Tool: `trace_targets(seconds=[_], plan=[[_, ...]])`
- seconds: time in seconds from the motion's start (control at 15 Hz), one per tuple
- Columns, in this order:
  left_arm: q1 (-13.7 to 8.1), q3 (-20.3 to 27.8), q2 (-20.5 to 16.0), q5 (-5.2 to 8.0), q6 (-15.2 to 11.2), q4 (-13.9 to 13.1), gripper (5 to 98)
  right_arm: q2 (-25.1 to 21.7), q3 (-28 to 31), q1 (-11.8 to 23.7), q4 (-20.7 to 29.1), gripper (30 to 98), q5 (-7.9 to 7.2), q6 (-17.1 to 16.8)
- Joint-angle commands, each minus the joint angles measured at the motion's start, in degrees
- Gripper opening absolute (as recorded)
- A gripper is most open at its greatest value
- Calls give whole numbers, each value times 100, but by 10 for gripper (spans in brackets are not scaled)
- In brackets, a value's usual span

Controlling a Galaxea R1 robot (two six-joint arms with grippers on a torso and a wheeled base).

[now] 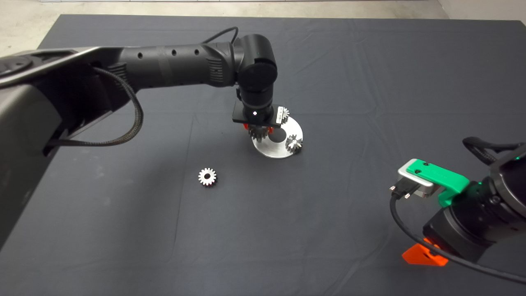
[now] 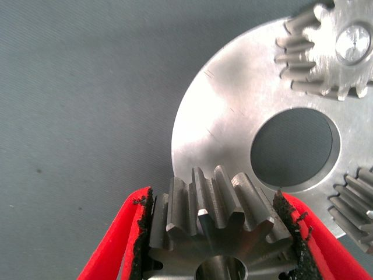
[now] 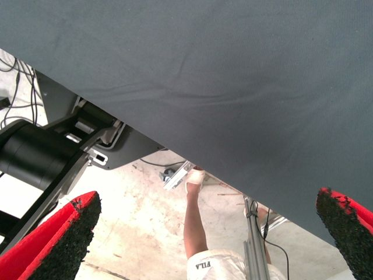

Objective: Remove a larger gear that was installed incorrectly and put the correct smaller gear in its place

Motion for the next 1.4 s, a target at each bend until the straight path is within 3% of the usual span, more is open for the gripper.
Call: trace_targets(seconds=[0.0,0.27,0.67,1.0,1.33], plan=[[-198,90,-75,60,-31,-137,457,-26,34,82,209,976,-492,36],[-353,99,-128,68,-40,-275,457,-26,34,82,209,976,-493,36],[-336,511,-866,78,-22,-266,457,-26,34,82,200,976,-494,36],[-283,526,-1253,78,48,-246,457,-18,25,82,200,976,-494,36],[-46,442,-1491,60,189,-205,457,-17,25,82,200,976,-494,36]])
